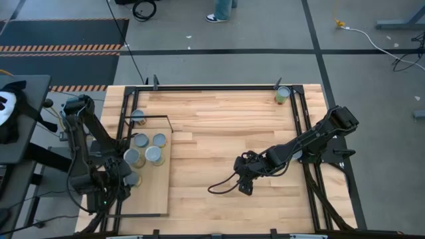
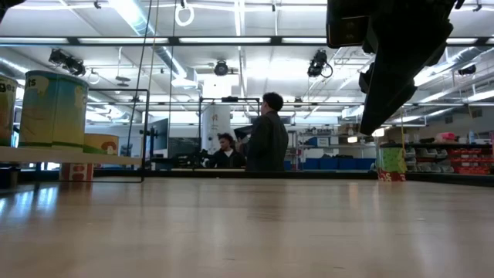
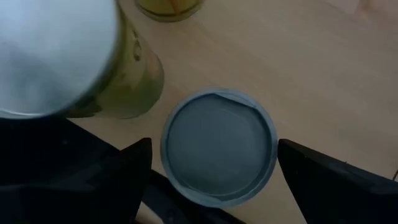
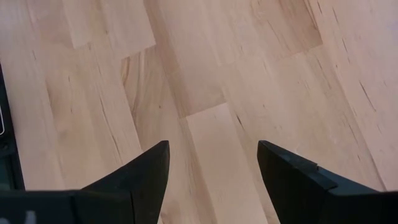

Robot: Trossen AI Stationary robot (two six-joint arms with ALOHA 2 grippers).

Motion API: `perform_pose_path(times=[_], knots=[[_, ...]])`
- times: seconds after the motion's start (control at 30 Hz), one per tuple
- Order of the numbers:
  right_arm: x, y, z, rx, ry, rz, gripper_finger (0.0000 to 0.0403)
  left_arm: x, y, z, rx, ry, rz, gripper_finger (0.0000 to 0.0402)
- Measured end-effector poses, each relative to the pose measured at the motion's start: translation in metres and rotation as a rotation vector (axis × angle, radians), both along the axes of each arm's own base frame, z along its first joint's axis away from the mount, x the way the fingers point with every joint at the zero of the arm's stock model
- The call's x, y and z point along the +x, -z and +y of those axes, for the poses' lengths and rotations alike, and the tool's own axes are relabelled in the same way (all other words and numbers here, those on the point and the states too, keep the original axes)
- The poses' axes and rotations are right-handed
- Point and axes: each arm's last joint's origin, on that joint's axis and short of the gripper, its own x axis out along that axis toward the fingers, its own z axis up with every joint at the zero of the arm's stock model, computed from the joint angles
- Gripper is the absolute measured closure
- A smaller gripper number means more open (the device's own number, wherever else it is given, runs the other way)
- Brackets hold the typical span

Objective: Pick and place cans onto a shelf
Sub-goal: Put the canned sliced peaches on the shelf, then put the canned diced tomatoes on the shelf

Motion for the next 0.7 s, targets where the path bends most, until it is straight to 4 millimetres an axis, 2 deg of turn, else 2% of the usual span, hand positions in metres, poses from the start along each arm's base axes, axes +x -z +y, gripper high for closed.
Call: perform_pose_path(times=[0.27, 0.43, 0.57, 0.7], knots=[[0.0, 0.0, 0.0, -0.001, -0.001, -0.002, 0.0153, 0.0, -0.027, 0.001, 0.034, 0.024, 0.0, 0.0051], [0.002, -0.001, 0.001, 0.011, -0.001, -0.029, 0.0153, 0.011, -0.062, -0.004, -0.006, 0.098, -0.063, 0.0051], [0.006, -0.003, 0.002, 0.027, 0.002, -0.066, 0.0153, 0.031, -0.095, 0.012, 0.092, 0.063, -0.173, 0.0052], [0.008, -0.005, 0.001, 0.025, 0.012, -0.094, 0.0153, 0.056, -0.123, 0.038, 0.137, -0.002, -0.268, 0.0053]])
